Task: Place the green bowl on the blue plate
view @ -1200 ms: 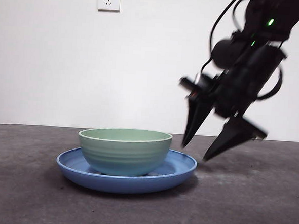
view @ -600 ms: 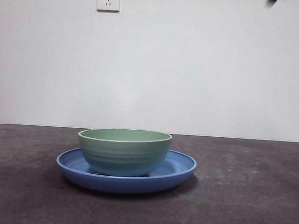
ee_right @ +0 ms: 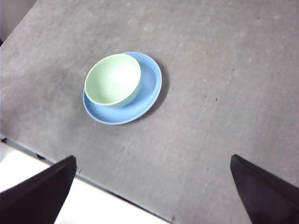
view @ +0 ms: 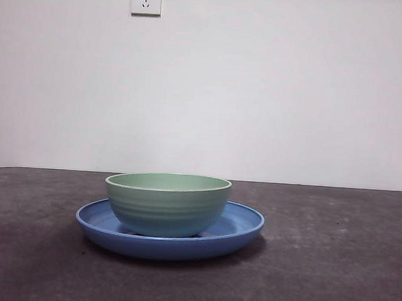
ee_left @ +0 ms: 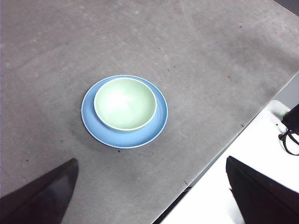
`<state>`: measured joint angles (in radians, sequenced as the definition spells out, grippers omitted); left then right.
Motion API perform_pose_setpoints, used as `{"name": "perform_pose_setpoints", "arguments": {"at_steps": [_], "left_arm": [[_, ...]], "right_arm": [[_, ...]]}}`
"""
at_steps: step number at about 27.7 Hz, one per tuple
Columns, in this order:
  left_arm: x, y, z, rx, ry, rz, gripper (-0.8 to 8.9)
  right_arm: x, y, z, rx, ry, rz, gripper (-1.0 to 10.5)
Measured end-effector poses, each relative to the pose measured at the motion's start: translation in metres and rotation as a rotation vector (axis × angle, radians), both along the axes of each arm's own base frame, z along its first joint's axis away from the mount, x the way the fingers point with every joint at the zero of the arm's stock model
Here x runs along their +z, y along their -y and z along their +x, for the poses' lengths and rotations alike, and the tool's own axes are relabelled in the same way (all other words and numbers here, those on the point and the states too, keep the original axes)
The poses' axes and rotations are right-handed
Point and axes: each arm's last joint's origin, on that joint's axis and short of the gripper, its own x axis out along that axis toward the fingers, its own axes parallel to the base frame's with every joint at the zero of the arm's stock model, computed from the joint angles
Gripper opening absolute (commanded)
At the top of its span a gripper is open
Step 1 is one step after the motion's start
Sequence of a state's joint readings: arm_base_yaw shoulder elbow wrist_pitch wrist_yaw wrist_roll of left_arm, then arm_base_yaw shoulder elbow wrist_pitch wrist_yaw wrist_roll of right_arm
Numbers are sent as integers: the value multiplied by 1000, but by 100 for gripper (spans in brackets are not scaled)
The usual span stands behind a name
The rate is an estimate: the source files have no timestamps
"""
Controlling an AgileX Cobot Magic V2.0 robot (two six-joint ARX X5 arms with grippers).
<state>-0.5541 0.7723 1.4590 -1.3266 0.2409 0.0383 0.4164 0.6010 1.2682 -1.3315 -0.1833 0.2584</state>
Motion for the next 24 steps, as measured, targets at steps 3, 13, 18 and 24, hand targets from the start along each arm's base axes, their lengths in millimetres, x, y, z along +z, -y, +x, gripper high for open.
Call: {"name": "perform_pose_setpoints", "arguments": {"at_steps": [3,13,18,24], "left_arm": [[0,0,0,0,0,0,332],[0,0,0,2,4,-5,28],[0,0,0,2,4,-5,28],[0,0,1,10,1,-4,28]], "right_arm": [[0,0,0,1,0,0,426],[0,0,0,1,1,0,34],[0,0,0,1,1,0,34],[0,0,0,1,1,0,34]]}}
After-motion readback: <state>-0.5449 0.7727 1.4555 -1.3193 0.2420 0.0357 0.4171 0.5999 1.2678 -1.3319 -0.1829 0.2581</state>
